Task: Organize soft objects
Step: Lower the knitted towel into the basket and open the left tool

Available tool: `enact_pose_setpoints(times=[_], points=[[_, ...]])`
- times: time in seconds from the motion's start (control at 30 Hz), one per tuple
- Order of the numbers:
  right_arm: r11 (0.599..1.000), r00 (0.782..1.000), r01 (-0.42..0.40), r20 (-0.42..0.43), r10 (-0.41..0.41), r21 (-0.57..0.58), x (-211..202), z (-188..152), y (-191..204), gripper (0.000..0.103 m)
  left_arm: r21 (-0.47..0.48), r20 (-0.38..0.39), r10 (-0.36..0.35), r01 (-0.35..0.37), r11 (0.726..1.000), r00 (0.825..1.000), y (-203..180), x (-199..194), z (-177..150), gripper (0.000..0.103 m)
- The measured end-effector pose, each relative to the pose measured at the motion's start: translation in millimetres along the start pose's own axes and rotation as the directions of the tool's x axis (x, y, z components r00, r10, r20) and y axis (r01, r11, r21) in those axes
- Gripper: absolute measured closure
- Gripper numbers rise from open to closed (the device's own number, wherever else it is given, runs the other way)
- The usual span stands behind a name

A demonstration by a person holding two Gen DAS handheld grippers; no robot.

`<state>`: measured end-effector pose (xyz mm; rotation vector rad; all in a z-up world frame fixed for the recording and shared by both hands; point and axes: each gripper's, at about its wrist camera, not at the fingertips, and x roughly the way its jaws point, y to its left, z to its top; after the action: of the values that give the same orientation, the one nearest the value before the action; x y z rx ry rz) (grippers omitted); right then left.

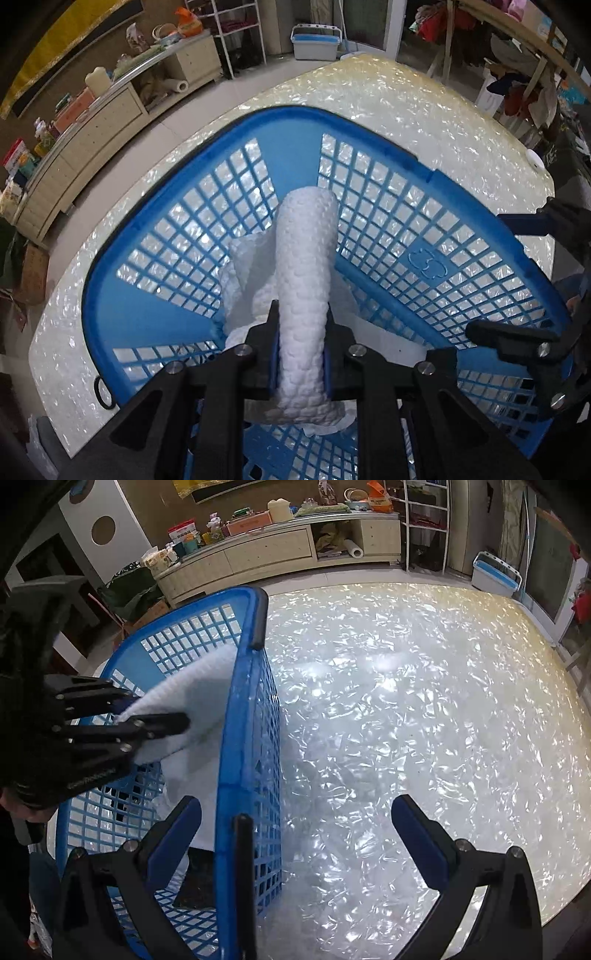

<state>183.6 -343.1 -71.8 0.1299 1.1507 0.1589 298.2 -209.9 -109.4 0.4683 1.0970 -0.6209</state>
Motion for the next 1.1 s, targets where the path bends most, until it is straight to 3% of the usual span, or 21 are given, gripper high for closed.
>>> enact_pose_setpoints(times=[0.4, 0.47, 0.63, 0.83, 1.1], points=[[1.0, 0.999, -0.024, -0.024, 0.024, 0.0, 10, -6, 3, 0.0, 0.058, -0.085, -0.016, 0.021, 0.998, 0.996, -6, 16, 8, 0.083], [1.0, 0.999, -0.025, -0.024, 0.025, 0.004, 11, -5, 4, 0.0, 0.053, -0.096, -0.012, 0.017, 0.998, 0.995, -6, 19, 8, 0.079], [1.0, 1.0, -0.019, -0.018, 0.019, 0.002, 8, -6, 5, 0.0, 0.057, -0.083, -0.011, 0.016, 0.998, 0.996, -8, 19, 11, 0.046], [1.0, 1.0, -0.006, -0.003, 0.006, -0.002, -2, -6, 6, 0.0, 0.033, -0.033, -0.017, 0.018, 0.999, 0.999, -8, 1, 4, 0.036], [1.0, 1.0, 0.006, 0.03, -0.006, -0.006, -23, -8, 7, 0.0, 0.005, 0.024, -0.007, 0.007, 1.0, 1.0, -11, -34, -8, 0.036]])
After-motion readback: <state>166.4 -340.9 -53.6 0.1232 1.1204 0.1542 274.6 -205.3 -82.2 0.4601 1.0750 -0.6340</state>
